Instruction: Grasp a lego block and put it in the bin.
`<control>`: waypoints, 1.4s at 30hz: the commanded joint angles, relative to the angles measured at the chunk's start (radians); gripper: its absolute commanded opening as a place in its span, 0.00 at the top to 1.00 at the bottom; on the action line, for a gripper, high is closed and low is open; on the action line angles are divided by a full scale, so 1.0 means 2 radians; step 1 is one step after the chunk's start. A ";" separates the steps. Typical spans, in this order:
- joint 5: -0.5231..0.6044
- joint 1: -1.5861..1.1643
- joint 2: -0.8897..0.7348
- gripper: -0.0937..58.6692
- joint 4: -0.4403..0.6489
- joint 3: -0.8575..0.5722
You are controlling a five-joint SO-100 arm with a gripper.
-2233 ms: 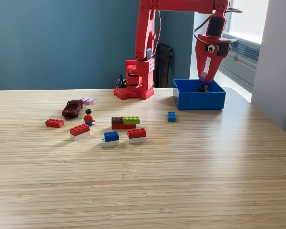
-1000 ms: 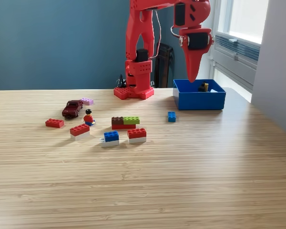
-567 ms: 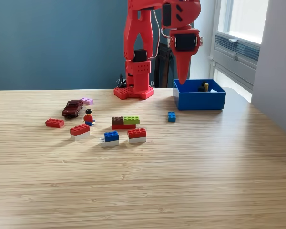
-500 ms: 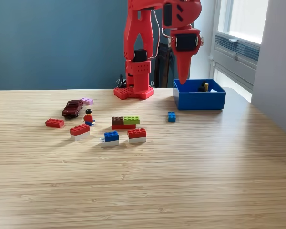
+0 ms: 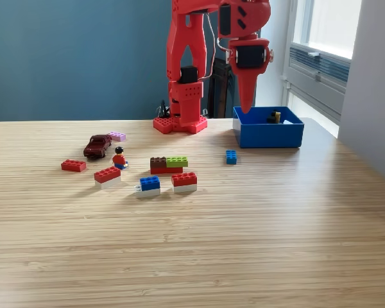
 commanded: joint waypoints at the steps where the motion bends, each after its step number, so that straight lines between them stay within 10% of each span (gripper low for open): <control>1: 0.000 0.009 0.017 1.00 0.008 -0.004; 42: -0.078 0.399 0.022 1.00 0.015 0.044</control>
